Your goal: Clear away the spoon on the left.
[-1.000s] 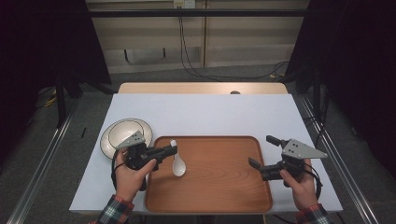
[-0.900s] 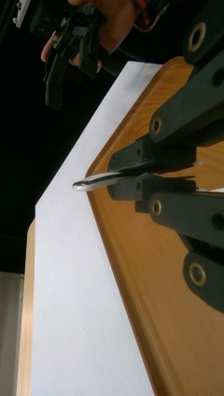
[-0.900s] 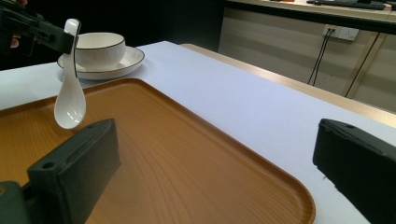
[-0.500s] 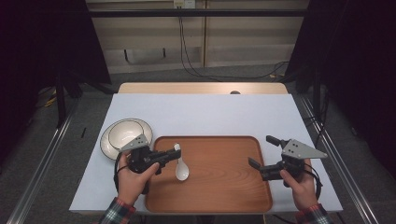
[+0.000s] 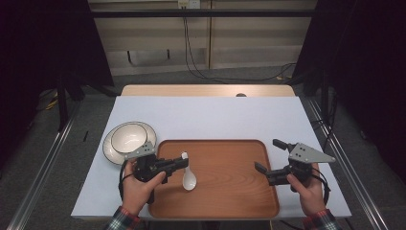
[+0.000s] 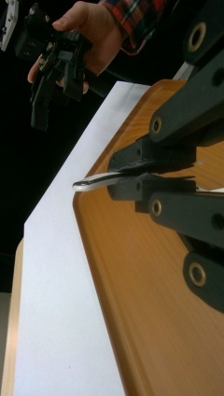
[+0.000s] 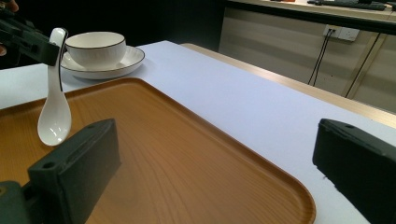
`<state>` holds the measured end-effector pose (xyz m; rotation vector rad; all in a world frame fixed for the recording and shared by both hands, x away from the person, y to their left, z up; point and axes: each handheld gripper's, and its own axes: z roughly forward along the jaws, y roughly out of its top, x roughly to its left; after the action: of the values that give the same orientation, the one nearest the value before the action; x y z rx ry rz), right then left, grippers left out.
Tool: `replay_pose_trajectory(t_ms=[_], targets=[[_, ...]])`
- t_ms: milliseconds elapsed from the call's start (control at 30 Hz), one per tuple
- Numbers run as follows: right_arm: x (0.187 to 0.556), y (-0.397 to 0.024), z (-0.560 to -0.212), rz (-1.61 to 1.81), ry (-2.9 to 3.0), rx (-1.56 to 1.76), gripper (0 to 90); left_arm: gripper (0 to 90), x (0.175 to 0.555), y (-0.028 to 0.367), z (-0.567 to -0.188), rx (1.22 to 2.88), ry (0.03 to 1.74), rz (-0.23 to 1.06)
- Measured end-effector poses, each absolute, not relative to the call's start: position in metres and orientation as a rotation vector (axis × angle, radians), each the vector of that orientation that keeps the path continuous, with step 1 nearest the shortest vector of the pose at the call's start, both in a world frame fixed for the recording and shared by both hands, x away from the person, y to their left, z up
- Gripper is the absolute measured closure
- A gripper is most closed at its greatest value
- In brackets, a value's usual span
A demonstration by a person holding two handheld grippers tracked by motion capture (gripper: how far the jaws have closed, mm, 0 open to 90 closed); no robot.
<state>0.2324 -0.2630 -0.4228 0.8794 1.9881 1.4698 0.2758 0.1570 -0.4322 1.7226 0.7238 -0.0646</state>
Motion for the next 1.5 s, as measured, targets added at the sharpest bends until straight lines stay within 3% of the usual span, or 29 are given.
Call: replay_pose_trajectory(t_ms=[567, 1500], targets=[[0.232, -0.263, -0.423, 1.474, 1.982, 0.893, 0.2, 85.7, 0.274, 0.15, -0.442, 1.713, 0.73, -0.134], [0.233, -0.262, -0.424, 1.466, 1.986, 0.889, 0.4, 76.6, 0.287, 0.156, -0.455, 1.765, 0.771, 0.0]])
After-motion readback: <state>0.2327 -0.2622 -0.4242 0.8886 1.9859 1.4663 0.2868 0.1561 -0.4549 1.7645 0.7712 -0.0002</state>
